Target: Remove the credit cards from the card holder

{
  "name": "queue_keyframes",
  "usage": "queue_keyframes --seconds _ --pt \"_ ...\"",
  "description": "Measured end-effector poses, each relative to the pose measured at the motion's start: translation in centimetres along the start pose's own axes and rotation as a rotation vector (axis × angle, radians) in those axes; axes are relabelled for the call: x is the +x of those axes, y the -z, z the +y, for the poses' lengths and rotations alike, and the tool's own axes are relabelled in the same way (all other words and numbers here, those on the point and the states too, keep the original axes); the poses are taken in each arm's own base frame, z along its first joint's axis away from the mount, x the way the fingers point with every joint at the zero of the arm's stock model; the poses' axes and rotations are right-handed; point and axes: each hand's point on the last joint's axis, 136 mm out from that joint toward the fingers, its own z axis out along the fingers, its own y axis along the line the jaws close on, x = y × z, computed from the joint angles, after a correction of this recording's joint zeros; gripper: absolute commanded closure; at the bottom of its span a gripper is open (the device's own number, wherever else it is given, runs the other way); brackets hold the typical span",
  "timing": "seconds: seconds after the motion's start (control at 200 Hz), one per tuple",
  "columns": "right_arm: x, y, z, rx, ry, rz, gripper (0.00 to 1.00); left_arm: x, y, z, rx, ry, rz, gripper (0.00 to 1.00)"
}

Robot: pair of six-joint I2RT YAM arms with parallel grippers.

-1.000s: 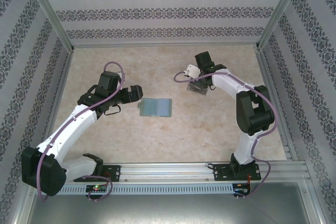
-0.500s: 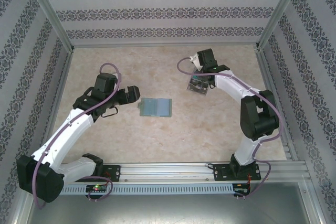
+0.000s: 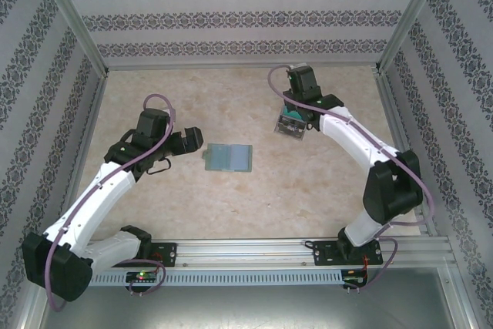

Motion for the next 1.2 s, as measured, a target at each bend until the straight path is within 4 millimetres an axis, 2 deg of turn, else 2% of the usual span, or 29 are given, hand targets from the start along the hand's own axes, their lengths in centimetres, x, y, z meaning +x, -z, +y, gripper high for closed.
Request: queue_keyframes --seconds 0.14,0.205,0.29,0.53,0.724,0.924,1.034,1.084,1.199 --pt "0.9 1.7 0.7 -0.068 -0.123 0.006 1.00 0.8 -1.5 0.5 -0.027 0.003 0.049 0.00" --pt "1.9 2.2 1.4 -0.104 -0.175 0.024 1.00 1.3 -2.4 0.6 -0.035 0.005 0.082 0.00" --pt "4.1 2.6 3.1 -0.155 -0.214 0.072 1.00 2.0 -3.9 0.8 -0.042 0.011 0.129 0.00" --pt "11.3 3.3 9.6 -0.292 -0.265 0.261 1.00 5.1 -8.4 0.9 -0.032 0.041 0.300 0.02" --pt "15.5 1.9 13.9 -0.334 -0.285 0.394 0.95 5.5 -10.6 -0.8 0.039 0.071 0.371 0.09" --pt "18.9 -0.7 15.4 -0.312 -0.324 0.502 0.94 6.1 -12.4 -1.7 0.082 0.085 0.420 0.16" --pt "19.7 -1.6 15.9 -0.303 -0.332 0.533 0.90 6.8 -13.6 -2.1 0.089 0.088 0.462 0.20" --pt "19.9 -1.8 16.1 -0.305 -0.338 0.542 0.93 7.0 -14.1 -2.4 0.093 0.086 0.473 0.20" --pt "19.8 -2.3 16.7 -0.314 -0.349 0.548 0.94 7.6 -14.7 -2.8 0.102 0.084 0.500 0.22"
